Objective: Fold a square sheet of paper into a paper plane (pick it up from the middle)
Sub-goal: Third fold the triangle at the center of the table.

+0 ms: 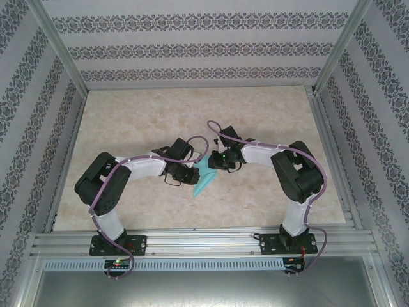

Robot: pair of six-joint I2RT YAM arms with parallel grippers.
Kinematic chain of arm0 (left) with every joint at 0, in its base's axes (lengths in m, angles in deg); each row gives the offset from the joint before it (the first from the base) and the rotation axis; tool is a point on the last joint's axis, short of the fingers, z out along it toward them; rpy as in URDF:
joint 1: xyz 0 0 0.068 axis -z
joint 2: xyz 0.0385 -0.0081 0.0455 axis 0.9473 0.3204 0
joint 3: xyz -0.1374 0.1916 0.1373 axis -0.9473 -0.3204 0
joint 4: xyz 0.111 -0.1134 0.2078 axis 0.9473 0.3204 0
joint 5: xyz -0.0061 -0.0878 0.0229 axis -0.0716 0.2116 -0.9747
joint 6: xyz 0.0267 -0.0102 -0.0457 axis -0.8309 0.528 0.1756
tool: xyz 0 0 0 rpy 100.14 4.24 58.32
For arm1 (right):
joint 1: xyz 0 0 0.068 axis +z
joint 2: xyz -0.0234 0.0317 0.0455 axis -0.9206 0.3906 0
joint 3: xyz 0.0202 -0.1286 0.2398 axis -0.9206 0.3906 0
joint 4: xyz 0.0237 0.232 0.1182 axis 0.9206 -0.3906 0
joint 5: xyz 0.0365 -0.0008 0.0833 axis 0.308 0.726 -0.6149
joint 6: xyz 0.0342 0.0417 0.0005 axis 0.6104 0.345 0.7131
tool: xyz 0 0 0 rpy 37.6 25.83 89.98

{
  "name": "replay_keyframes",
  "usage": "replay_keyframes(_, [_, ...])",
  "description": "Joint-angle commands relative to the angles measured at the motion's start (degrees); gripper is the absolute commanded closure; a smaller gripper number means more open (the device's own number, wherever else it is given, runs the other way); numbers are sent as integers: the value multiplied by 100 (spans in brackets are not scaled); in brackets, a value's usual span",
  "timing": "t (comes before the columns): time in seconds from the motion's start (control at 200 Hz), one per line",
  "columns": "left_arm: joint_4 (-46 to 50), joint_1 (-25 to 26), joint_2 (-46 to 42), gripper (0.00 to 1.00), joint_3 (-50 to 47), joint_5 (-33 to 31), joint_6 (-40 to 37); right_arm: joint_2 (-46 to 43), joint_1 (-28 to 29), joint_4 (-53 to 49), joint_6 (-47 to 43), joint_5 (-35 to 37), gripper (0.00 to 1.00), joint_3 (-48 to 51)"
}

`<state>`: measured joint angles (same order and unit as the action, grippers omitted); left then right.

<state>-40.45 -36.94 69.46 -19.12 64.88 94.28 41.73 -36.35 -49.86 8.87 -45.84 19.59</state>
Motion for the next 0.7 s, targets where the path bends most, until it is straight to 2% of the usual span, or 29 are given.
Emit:
replay_keyframes(0.0, [-64, -70, 131, 92, 68, 44, 9, 235, 72, -228, 74, 220, 81, 54])
replay_keyframes(0.42, [-144, -71, 240, 92, -54, -12, 61, 45, 37, -123, 207, 118, 78, -9])
replay_keyframes(0.699, [-421, -73, 230, 92, -179, 52, 292, -1345, -385, 150, 581, 219, 70, 450])
